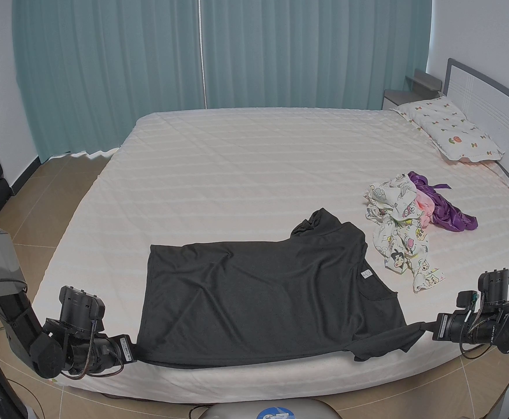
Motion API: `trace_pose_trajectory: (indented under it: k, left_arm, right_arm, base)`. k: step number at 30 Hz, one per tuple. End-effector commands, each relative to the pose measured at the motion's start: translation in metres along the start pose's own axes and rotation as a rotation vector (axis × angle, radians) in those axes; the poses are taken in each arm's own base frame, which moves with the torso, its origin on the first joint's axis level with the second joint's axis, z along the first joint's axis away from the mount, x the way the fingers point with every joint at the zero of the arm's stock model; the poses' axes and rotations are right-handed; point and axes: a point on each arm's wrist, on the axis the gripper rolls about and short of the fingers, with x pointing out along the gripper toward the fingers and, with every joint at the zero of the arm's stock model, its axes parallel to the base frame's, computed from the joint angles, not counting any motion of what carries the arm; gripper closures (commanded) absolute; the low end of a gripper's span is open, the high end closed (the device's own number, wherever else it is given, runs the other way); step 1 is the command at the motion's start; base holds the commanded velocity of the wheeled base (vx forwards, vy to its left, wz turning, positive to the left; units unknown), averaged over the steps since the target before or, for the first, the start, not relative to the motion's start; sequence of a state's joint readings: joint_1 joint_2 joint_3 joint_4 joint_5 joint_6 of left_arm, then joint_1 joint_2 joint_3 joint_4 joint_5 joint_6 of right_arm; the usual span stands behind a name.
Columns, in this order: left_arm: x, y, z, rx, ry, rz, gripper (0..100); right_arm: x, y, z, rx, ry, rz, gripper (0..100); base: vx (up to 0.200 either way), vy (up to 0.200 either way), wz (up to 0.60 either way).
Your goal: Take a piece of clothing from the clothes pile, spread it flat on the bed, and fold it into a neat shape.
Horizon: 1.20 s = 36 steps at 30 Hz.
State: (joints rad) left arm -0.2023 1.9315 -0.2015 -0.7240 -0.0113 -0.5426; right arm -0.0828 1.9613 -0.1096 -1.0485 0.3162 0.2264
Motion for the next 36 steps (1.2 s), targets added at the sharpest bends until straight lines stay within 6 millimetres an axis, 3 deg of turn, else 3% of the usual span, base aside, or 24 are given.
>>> trace_pose_trajectory:
  k: [1,7,14,23,25,36]
  left_arm:
    - [-0.018,-0.004,-0.003,0.025,0.018,-0.023,100]
    - [-0.015,-0.001,-0.009,0.030,0.080,0.014,100]
    - [-0.007,0.000,-0.028,0.075,0.183,0.052,100]
    - [-0.004,0.004,-0.034,0.136,0.247,0.095,100]
    - [-0.004,0.003,-0.033,0.137,0.245,0.093,100]
    - [0.010,-0.011,0.018,0.064,0.084,0.048,100]
  right_arm:
    - [-0.003,-0.001,-0.001,0.010,-0.001,0.008,100]
    - [-0.009,-0.008,-0.008,0.023,0.019,-0.017,100]
    - [-0.020,-0.019,-0.018,0.003,0.043,-0.016,100]
    - [-0.020,-0.022,-0.019,-0.009,0.047,-0.007,100]
    - [-0.020,-0.022,-0.016,-0.013,0.038,0.010,100]
    - [0.005,-0.022,0.015,-0.061,-0.038,0.037,100]
  base:
    - [0.000,0.000,0.00]
    - [0.000,0.000,0.00]
    - [0.000,0.000,0.00]
    - [0.000,0.000,0.00]
    - [0.000,0.000,0.00]
    - [0.000,0.000,0.00]
